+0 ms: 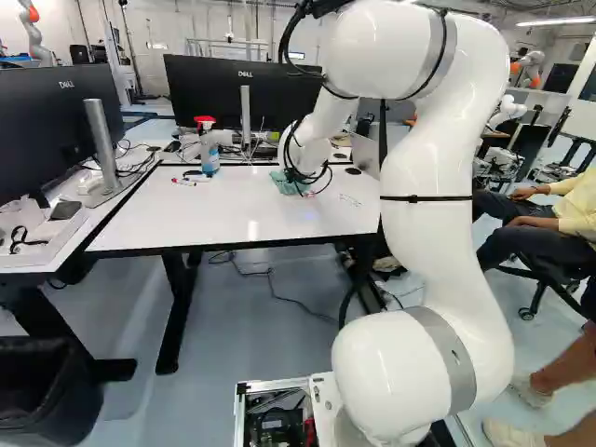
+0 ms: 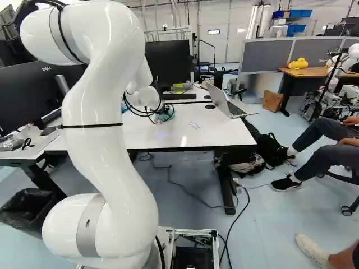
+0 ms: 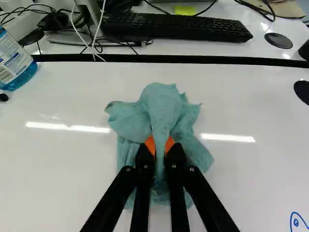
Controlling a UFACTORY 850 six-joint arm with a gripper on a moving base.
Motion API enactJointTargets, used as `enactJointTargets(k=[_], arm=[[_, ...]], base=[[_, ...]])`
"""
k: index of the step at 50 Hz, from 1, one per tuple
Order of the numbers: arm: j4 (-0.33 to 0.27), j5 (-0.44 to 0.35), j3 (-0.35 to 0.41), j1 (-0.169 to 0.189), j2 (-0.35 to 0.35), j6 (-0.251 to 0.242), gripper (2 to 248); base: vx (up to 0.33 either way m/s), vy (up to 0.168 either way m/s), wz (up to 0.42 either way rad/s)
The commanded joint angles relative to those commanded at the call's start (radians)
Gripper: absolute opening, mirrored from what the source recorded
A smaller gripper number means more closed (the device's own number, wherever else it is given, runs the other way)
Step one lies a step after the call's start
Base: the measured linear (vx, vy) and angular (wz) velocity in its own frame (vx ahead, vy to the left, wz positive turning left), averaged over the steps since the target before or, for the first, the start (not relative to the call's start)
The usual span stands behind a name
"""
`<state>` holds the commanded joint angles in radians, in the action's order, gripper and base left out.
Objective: Clean the table with the green towel
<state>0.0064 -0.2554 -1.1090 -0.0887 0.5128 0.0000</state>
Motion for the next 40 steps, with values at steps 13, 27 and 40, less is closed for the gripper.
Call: enactJointTargets(k=[13, 27, 40], arm=[[0.000, 0.000, -0.066, 0.009, 0.049, 0.000, 40], [0.000, 0.000, -0.073, 0.042, 0.054, 0.000, 40], [0.000, 0.000, -0.046, 0.075, 0.035, 0.000, 40]], base=[[0.000, 0.000, 0.000], [0.000, 0.000, 0.000], [0.000, 0.000, 0.000]])
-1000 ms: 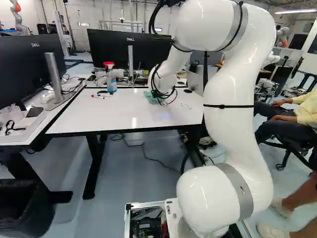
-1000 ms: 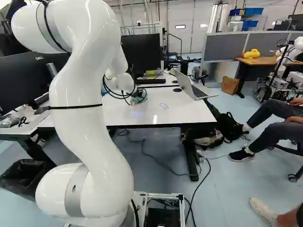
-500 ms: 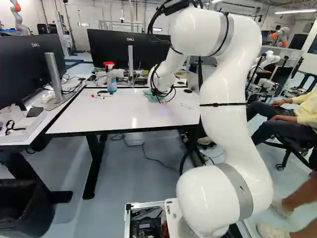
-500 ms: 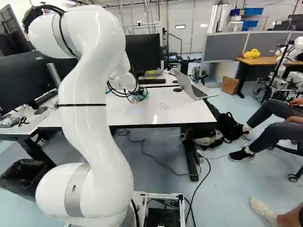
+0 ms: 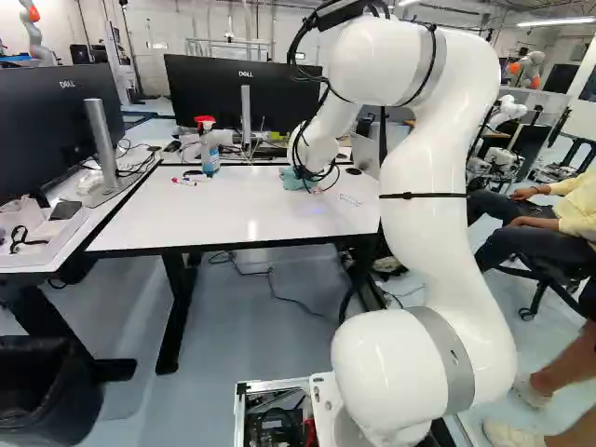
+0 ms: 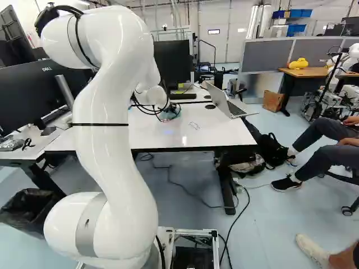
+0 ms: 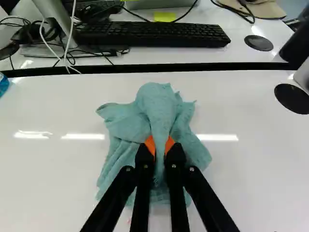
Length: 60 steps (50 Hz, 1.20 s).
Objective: Clean the table with the green towel
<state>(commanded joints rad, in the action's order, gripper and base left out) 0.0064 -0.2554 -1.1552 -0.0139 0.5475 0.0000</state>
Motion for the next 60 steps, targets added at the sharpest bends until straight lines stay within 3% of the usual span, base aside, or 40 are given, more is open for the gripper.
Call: enactJointTargets(k=[22, 60], arm=[[0.000, 0.000, 0.108, 0.000, -0.081, 0.000, 40], [0.000, 0.000, 0.258, -0.089, -0.199, 0.000, 40]], base=[[0.000, 0.000, 0.000], [0.000, 0.000, 0.000]])
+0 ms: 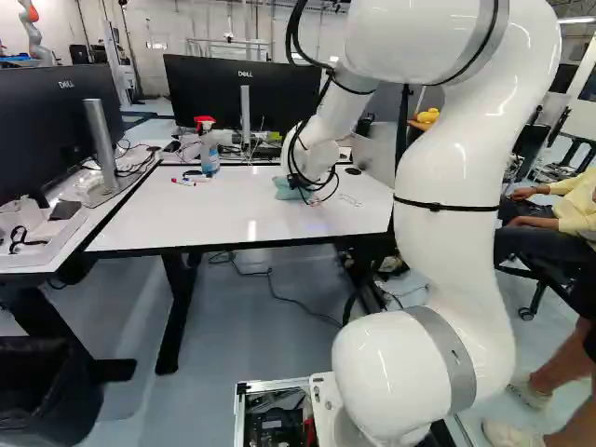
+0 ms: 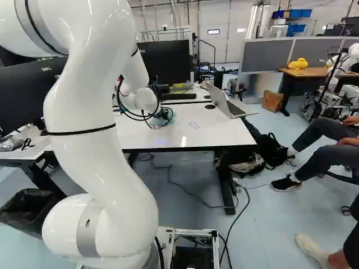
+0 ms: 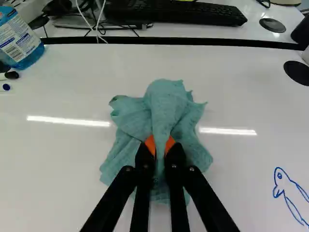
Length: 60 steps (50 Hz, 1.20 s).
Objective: Clean the table with the green towel
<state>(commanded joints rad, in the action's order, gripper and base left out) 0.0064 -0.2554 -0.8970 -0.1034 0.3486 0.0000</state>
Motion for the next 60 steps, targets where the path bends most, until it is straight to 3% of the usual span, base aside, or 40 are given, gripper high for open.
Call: enactJointTargets(k=[19, 34, 60], arm=[[0.000, 0.000, 0.043, -0.055, -0.035, 0.000, 40], [0.000, 0.000, 0.014, -0.094, -0.011, 0.000, 40], [0.000, 0.000, -0.109, -0.066, 0.086, 0.000, 40]], base=[[0.000, 0.000, 0.000], [0.000, 0.000, 0.000], [0.000, 0.000, 0.000]])
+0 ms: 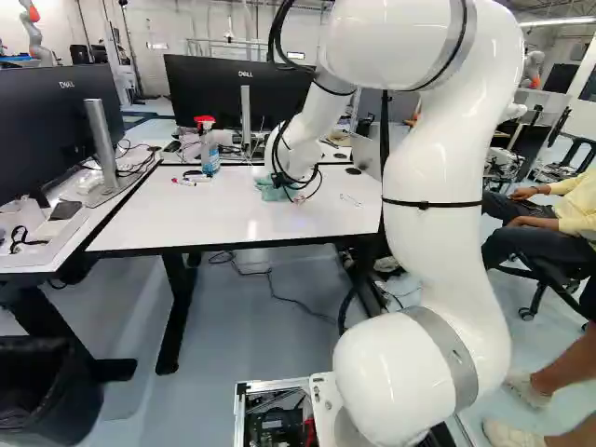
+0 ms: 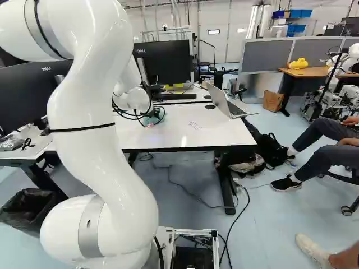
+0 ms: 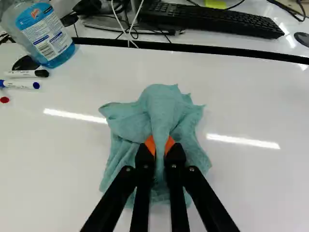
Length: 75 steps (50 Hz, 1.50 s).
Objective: Clean the table with the green towel
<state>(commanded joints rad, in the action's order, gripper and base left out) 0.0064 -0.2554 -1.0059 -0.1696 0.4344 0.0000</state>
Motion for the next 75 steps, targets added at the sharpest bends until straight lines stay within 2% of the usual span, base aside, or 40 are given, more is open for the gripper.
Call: enactJointTargets(k=[43, 59, 75], arm=[[0.000, 0.000, -0.169, 0.092, 0.128, 0.000, 40], [0.000, 0.000, -0.162, 0.133, 0.123, 0.000, 40], [0.000, 0.000, -0.097, 0.156, 0.074, 0.000, 40]], base=[[0.000, 0.000, 0.000], [0.000, 0.000, 0.000], [0.000, 0.000, 0.000]])
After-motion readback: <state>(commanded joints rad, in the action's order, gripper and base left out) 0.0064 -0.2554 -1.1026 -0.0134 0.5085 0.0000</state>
